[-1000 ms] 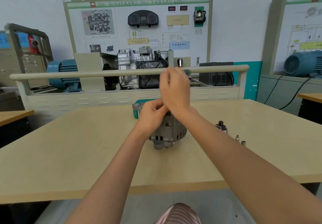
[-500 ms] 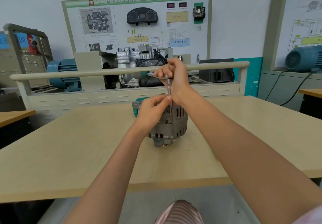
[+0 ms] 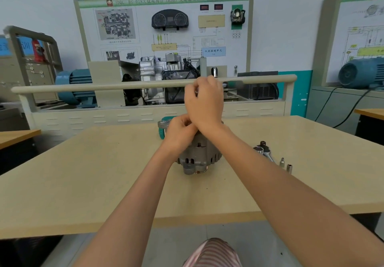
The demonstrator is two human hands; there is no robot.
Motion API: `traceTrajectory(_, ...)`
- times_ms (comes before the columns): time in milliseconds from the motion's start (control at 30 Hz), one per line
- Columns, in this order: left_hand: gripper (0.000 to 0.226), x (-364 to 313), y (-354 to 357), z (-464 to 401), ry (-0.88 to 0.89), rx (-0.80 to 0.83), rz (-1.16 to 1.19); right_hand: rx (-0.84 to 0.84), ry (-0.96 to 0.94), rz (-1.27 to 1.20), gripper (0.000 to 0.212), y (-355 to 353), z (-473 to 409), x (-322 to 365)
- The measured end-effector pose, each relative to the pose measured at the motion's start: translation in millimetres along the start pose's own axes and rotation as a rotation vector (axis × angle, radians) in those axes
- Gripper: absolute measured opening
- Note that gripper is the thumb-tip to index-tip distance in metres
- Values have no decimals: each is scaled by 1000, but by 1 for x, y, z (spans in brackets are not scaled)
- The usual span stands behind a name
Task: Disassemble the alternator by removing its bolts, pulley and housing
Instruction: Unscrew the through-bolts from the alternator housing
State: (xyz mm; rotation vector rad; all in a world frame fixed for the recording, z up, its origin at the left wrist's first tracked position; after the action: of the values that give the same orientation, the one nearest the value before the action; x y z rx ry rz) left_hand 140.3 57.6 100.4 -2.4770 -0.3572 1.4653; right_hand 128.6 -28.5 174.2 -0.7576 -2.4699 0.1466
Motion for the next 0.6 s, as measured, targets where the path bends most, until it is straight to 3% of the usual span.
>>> traceTrajectory(200, 15, -4, 8, -1, 41, 107, 58, 282, 493, -1292, 61, 28, -18, -31)
traceTrajectory(267, 15, -3, 7, -2, 36, 100, 68, 290, 546, -1501, 65, 32, -19, -34)
traceTrajectory(367, 17, -3, 5, -2, 32, 87, 65, 222, 438, -1138, 59, 27, -18, -29)
traceTrajectory(433, 21, -3, 2, -1, 14, 81, 59, 156, 253, -687, 49, 14, -12, -19)
traceTrajectory(533, 34, 3, -5, -3, -32, 20, -14, 47, -86, 182, 17, 6, 5, 3)
traceTrajectory(600, 32, 5, -6, -3, -54, -7, -48, -23, -54, 494, 24, 5, 9, 4)
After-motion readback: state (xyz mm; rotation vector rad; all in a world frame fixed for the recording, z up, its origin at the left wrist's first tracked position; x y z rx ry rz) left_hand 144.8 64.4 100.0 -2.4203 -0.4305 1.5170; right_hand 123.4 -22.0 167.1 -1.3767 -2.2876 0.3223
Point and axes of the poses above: each hand's wrist, its own z-axis away from the middle knuckle, its own y-axis out of the palm, x = y × z, the point moved 8 cm from there along -z, towards the middle knuckle, and after that the axes turned 7 degrees about x, right-handed, at the moved point
